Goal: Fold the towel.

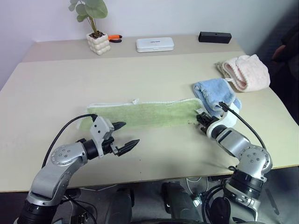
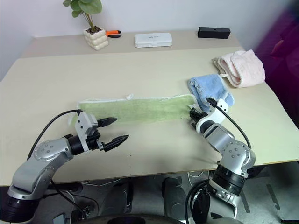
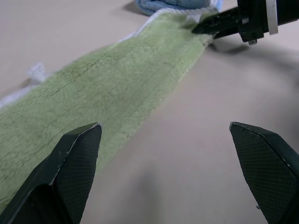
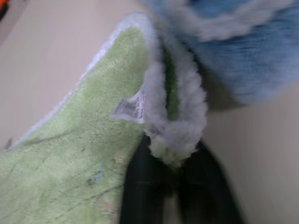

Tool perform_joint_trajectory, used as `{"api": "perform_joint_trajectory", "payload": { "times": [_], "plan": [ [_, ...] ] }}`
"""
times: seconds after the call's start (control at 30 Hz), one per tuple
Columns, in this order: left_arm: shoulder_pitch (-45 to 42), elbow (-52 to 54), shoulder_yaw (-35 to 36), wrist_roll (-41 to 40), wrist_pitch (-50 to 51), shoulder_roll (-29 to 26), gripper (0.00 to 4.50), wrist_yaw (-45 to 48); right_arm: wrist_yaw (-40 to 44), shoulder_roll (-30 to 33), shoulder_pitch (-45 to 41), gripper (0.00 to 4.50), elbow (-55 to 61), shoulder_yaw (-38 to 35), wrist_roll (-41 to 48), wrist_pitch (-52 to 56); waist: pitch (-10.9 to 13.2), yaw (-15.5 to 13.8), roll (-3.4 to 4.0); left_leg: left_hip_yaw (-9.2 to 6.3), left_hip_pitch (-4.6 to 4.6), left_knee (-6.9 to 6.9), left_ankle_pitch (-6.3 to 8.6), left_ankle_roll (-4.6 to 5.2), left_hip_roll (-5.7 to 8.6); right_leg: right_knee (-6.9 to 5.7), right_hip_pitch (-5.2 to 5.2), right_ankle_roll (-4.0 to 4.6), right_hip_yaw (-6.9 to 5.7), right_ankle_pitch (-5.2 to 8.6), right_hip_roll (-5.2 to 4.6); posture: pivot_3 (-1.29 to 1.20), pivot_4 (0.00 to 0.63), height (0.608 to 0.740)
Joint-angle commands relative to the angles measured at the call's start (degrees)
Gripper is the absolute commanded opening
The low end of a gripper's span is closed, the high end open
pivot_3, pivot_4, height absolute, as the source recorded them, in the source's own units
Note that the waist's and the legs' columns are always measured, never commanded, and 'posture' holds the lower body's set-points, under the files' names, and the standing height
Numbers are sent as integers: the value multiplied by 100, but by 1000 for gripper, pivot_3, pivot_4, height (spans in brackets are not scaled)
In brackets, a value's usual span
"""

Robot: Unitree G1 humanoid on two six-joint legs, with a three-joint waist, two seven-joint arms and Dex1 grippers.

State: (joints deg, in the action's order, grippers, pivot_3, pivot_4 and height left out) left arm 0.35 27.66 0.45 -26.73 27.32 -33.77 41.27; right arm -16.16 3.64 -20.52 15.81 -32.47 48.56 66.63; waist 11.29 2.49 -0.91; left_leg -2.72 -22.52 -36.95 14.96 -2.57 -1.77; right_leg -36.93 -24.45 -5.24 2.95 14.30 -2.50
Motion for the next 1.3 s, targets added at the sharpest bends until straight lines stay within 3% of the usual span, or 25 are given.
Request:
{"api": "perform_joint_trajectory", "payload": {
  "times": [0.03,0.13,0.27,0.37,0.43,0.5,0.7,0.87,0.9,0.97,1.13,1.23,1.3],
  "plan": [
    [7,200,-22,-35,-9,11,4500,-5,160,359,25,67,519,244,-96,-159,1,-1,1,0,0,0,0,0,0,0,0,0,0,0,0,0,150,737],
    [32,159,41,-42,-15,-16,4500,-5,643,1041,93,67,909,871,-385,-235,3,1,4,0,-1,0,0,0,0,1,-1,0,0,1,0,0,150,737],
    [153,1,411,-54,-48,-139,4500,-19,2011,2866,-16,67,1575,2340,-1172,-726,8,10,14,6,0,4,0,0,1,5,-4,2,2,3,-2,0,150,737],
    [172,-67,500,-54,-75,-207,4500,32,2700,3578,-154,67,1616,3287,-1756,-1222,4,17,6,5,4,6,1,2,-3,4,-6,11,2,8,5,0,150,737],
    [191,-100,546,-25,-100,-254,4500,59,3391,3999,-460,67,1637,4503,-2456,-1695,5,13,7,5,4,5,1,2,-3,5,-5,12,2,9,5,0,150,737],
    [166,-121,549,-26,-98,-262,4500,56,3783,4057,-752,67,1424,5320,-3024,-2092,6,13,6,8,2,5,1,2,-3,8,-6,13,2,9,3,0,150,737],
    [161,20,412,-8,-47,-148,4500,-57,3885,2898,-1480,67,172,6406,-4096,-2681,7,-5,-3,7,-3,0,1,2,-2,8,-7,11,2,7,0,0,150,737],
    [229,158,346,-3,-6,-110,4500,-138,4179,2559,-1519,67,-192,6585,-4513,-2835,6,-27,-5,7,-9,-2,1,1,1,9,-7,7,0,5,-6,0,150,737],
    [242,174,344,-6,2,-106,4500,-152,4281,2539,-1480,310,-171,6522,-4475,-2813,6,-25,-4,7,-9,-2,1,1,1,9,-7,6,0,5,-6,0,150,737],
    [255,182,345,-14,12,-103,4500,-171,4483,2527,-1411,917,-74,6389,-4379,-2783,6,-21,-5,6,-6,-2,1,1,1,7,-7,8,0,5,-6,0,150,737],
    [331,147,373,-15,29,-114,4500,-194,5024,2545,-1078,3368,668,5584,-3726,-2855,6,-14,-5,4,-6,-1,1,2,1,5,-6,5,-1,5,-5,0,150,737],
    [397,118,426,-28,30,-101,4500,-216,5125,2461,-973,3368,895,4954,-3277,-2625,6,-12,-5,3,-5,-1,1,2,0,2,-7,2,-2,2,-4,0,150,737],
    [469,105,514,-73,20,-37,4500,-280,4898,2237,-1037,2727,722,4286,-2941,-2306,5,-6,-5,2,-3,-2,1,2,0,-1,-6,6,-2,5,-3,0,150,737]
  ]
}}
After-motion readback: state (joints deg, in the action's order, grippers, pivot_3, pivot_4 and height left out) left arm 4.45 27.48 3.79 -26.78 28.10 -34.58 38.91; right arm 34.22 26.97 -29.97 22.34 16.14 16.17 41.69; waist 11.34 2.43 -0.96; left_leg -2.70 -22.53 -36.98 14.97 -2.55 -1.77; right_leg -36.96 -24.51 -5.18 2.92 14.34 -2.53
